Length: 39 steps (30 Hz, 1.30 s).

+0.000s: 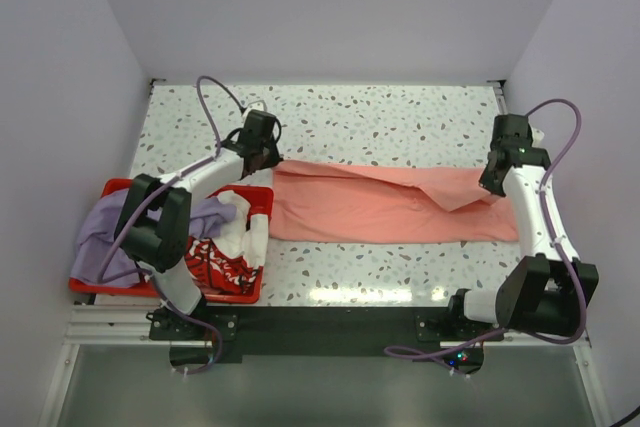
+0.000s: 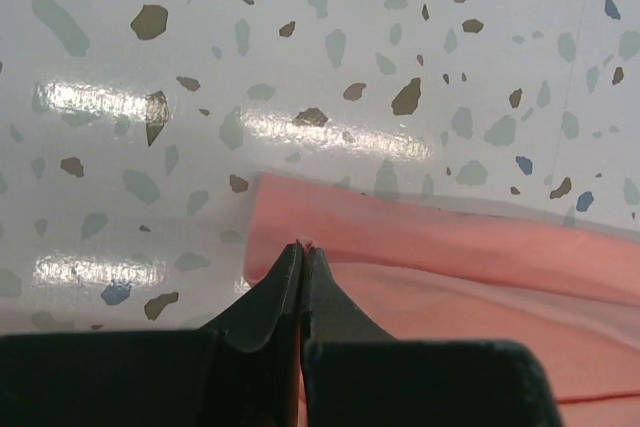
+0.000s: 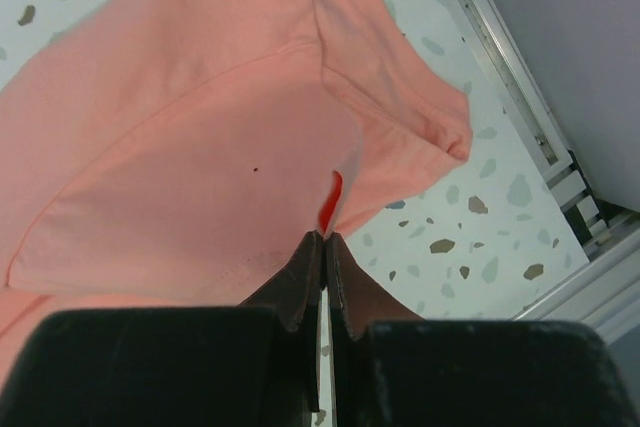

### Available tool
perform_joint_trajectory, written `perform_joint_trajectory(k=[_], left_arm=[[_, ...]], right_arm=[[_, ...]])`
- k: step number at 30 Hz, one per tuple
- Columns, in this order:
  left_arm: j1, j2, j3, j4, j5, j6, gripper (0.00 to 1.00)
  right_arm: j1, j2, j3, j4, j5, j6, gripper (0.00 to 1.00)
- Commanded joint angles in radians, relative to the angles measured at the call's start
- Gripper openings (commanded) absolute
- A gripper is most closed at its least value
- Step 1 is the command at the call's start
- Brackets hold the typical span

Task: Fold and stack the t-shirts
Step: Fold the tshirt

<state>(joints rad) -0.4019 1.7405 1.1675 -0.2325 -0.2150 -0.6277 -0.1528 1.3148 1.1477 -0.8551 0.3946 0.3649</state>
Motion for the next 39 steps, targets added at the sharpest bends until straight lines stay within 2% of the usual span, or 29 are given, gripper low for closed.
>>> perform_joint_trajectory(k=[1, 8, 9, 11, 12, 14, 16, 18, 19, 21, 24, 27, 28, 32, 39], left_arm=[[0.002, -0.015, -0.035, 0.027, -0.029, -0.012, 0.00], [0.002, -0.015, -0.069, 0.025, -0.023, -0.006, 0.02], [0.002, -0.018, -0.069, 0.016, -0.029, -0.009, 0.06], [0.002, -0.027, -0.075, 0.005, -0.044, -0.015, 0.13], [0.000, -0.041, -0.081, 0.004, -0.046, -0.018, 0.25], [0.002, -0.056, -0.085, 0.005, -0.043, -0.020, 0.36], [-0.002, -0.081, -0.072, 0.001, -0.032, -0.020, 0.59], [-0.012, -0.104, -0.055, 0.001, -0.032, -0.020, 0.78], [-0.018, -0.110, -0.048, 0.001, -0.037, -0.017, 0.83], [-0.037, -0.122, -0.020, 0.002, -0.037, -0.012, 0.93], [-0.069, -0.110, 0.023, 0.001, -0.037, -0.001, 1.00], [-0.106, -0.078, 0.056, -0.002, -0.023, 0.002, 1.00], [-0.113, -0.067, 0.064, 0.002, 0.000, 0.002, 1.00], [-0.161, -0.007, 0.077, 0.039, 0.086, 0.005, 1.00], [-0.204, 0.122, 0.113, 0.041, 0.164, 0.000, 1.00]], right_arm=[[-0.007, -0.026, -0.026, -0.061, 0.038, -0.012, 0.00], [-0.007, -0.031, -0.095, -0.065, 0.020, 0.019, 0.02], [-0.007, -0.032, -0.109, -0.067, 0.017, 0.020, 0.04], [-0.007, -0.035, -0.118, -0.074, 0.015, 0.029, 0.13], [-0.007, -0.035, -0.124, -0.079, 0.016, 0.032, 0.18], [-0.007, -0.035, -0.123, -0.093, 0.024, 0.040, 0.54], [-0.007, -0.038, -0.108, -0.101, 0.049, 0.045, 0.99], [-0.007, -0.049, -0.094, -0.105, 0.050, 0.046, 0.99], [-0.007, -0.057, -0.091, -0.104, 0.046, 0.045, 0.99], [-0.007, -0.071, -0.079, -0.102, 0.029, 0.034, 0.99], [-0.007, -0.078, -0.066, -0.084, -0.003, 0.014, 0.99], [-0.007, -0.080, -0.072, -0.039, -0.115, -0.014, 0.99], [-0.007, -0.078, -0.078, -0.023, -0.194, -0.027, 0.99], [-0.005, -0.030, -0.111, 0.063, -0.327, -0.026, 0.99], [-0.007, 0.119, -0.143, 0.209, -0.393, 0.016, 0.99]])
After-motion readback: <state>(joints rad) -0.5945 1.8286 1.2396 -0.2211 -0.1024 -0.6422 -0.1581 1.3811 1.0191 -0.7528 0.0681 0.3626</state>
